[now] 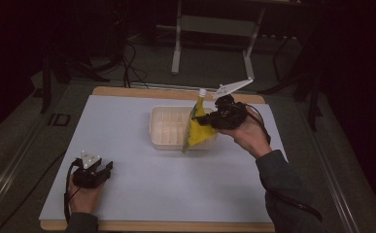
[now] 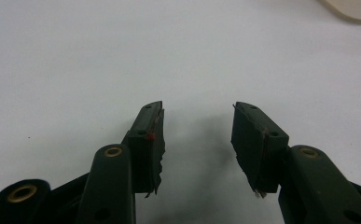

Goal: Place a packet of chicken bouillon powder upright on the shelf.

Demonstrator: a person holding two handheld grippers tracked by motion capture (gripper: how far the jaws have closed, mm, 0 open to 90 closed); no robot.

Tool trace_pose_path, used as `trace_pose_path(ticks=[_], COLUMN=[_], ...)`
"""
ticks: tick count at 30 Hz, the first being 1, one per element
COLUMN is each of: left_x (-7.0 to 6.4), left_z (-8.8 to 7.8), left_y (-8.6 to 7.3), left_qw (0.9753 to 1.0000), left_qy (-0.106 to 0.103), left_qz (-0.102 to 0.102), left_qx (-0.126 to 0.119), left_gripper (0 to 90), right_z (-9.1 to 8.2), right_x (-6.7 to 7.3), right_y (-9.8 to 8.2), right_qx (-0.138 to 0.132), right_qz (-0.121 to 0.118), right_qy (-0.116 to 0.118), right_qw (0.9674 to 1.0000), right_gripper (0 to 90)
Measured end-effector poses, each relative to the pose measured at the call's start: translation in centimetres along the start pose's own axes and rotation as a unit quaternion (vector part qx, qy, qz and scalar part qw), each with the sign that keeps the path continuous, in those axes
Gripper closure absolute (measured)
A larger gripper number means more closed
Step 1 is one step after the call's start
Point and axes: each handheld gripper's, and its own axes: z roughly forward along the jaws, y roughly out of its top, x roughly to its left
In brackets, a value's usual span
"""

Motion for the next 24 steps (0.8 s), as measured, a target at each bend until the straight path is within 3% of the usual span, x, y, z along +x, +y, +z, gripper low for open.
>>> trace_pose_path(ticks=[6,24], left_x=[0.0,0.0], left_z=[0.0,0.0], left_y=[0.0,0.0], left_qw=[1.0000,1.0000], left_qy=[0.000,0.000], left_qz=[0.000,-0.004], left_qx=[-0.001,-0.004], left_gripper=[53.8,53.2], right_z=[0.0,-1.0], right_x=[-0.4,-2.3], right_y=[-0.1,-0.1], right_qx=[0.007,0.008], right_qz=[-0.007,-0.008], right_qy=[-0.021,-0.055], right_qw=[0.9997,0.9984], right_gripper=[90.0,90.0])
